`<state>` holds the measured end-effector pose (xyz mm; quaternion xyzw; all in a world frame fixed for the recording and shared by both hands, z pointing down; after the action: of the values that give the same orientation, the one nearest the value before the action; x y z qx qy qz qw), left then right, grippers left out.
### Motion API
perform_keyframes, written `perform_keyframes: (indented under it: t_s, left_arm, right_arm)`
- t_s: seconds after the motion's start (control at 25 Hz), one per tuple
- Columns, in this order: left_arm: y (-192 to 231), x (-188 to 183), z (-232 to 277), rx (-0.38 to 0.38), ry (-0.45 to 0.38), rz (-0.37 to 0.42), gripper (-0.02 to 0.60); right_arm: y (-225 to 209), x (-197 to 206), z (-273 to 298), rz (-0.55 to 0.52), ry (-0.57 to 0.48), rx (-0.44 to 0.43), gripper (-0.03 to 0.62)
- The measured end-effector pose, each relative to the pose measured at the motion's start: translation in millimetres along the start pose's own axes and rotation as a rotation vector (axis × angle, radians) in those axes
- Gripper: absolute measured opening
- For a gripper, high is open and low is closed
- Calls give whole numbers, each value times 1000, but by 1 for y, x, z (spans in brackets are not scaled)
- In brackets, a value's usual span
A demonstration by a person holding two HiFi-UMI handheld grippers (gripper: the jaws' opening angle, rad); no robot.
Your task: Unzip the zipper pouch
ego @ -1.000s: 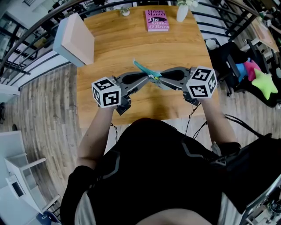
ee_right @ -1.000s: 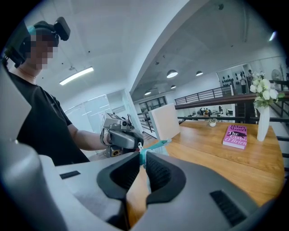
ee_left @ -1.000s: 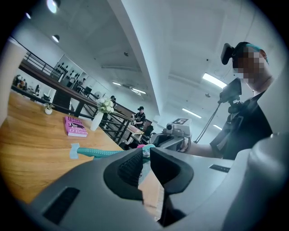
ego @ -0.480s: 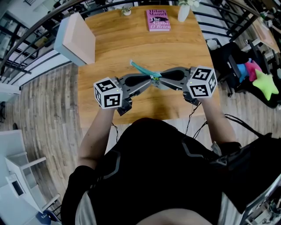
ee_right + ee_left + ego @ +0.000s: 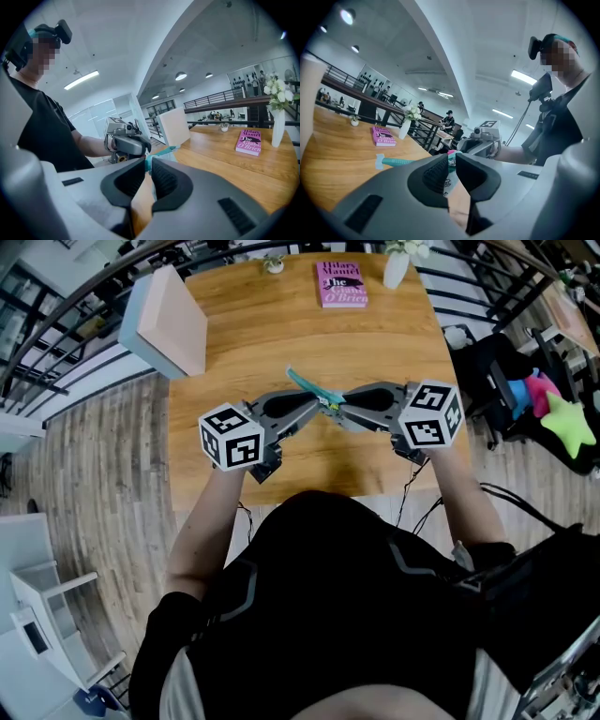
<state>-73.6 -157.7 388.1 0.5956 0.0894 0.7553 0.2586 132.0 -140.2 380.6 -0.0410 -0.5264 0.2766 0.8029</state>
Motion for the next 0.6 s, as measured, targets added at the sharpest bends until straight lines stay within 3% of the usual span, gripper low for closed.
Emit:
perform_keyframes:
  t_s: [0.36,0.6]
  left_arm:
    - [0,4,2,28,17,-4,57]
    - [1,4,1,-30,40,36,32]
  right_arm:
    - [-1,-2,3,-8,6,-11,52]
    - [-1,-1,6,-7,18,3,52]
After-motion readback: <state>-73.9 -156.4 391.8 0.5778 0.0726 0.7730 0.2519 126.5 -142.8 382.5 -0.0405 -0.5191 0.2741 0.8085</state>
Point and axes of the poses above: the fingertips, and each gripper's own axes: z forward along the fingers, y to its left, x out of its underside, the point moved 9 cm from there along -z, backward along the fingers, and after that the axes turned 5 degrees about y, right-handed, at the moved point
